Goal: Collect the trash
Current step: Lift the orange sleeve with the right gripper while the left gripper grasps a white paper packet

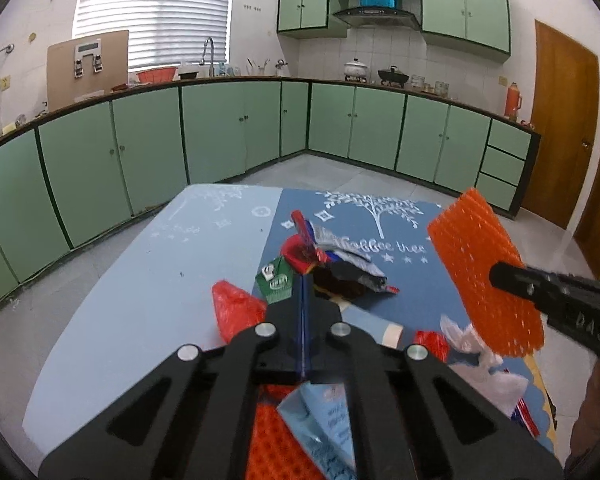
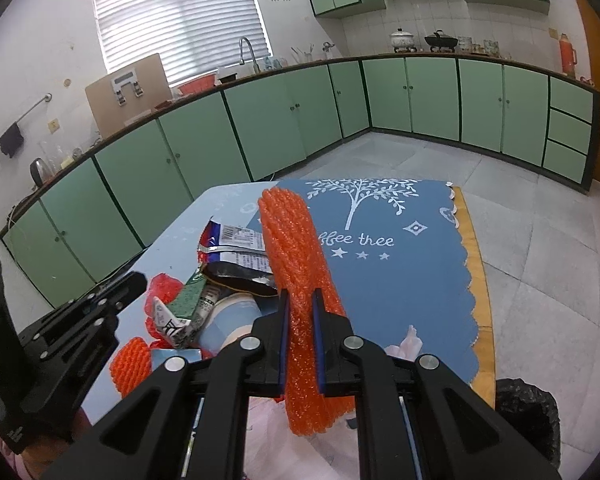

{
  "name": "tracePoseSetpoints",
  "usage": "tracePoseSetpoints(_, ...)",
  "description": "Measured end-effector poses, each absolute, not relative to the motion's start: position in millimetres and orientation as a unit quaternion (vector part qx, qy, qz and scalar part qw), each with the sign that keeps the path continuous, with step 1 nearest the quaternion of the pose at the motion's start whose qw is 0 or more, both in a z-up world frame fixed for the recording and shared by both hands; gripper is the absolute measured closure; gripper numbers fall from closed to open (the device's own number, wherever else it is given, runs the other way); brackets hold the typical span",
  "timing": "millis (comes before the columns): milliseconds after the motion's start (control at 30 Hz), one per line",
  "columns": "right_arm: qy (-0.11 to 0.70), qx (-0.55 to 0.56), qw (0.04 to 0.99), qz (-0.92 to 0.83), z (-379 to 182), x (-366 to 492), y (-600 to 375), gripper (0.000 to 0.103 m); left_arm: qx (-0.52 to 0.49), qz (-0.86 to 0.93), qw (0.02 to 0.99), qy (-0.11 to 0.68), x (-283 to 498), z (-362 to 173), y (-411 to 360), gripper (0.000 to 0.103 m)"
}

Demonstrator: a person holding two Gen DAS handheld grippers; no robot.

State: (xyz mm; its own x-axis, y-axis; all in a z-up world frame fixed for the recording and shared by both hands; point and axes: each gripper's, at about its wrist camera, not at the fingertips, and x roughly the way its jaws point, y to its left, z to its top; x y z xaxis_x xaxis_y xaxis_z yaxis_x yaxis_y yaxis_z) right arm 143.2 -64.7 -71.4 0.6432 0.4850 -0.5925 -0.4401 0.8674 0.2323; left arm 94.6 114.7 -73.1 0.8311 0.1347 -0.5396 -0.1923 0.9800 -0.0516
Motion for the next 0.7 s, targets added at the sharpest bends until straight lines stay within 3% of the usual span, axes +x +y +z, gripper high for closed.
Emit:
tracePoseSetpoints(133, 0.340, 0.034, 0.905, 0.254, -74, 141, -65, 0.093, -0.052, 0.082, 0.948, 0.304, 91, -85, 112, 0.097)
tracePoseSetpoints(167, 0.342, 0.034, 0.904, 0.254, -75, 141, -66, 0.093, -0.050, 0.083, 0.947, 0.306, 91, -86, 111, 0.079)
tracePoseSetpoints(200, 0.344, 0.034, 0.904, 0.254, -75, 142, -66, 0.093, -0.049, 0.083, 0.948, 0.304, 90, -86, 110, 0.052)
tracePoseSetpoints(267, 0.344, 0.034, 0.903, 0.254, -75, 143, -66, 0.093, -0.040, 0.086, 0.952, 0.292, 88, -82, 104, 0.041)
tracePoseSetpoints(533, 0.345, 0.039, 0.906, 0.242, -76, 145, -73, 0.093, -0.003, 0.087, 0.943, 0.322, 112, -96, 84, 0.041)
tracePoseSetpoints(633, 0.346, 0.041, 0.907, 0.238, -76, 146, -76, 0.093, -0.001, 0.095, 0.935, 0.341, 119, -105, 88, 0.049)
tracePoseSetpoints(700, 0.347, 0.042, 0.906, 0.238, -78, 148, -76, 0.093, 0.003, 0.103, 0.931, 0.351, 124, -111, 90, 0.060)
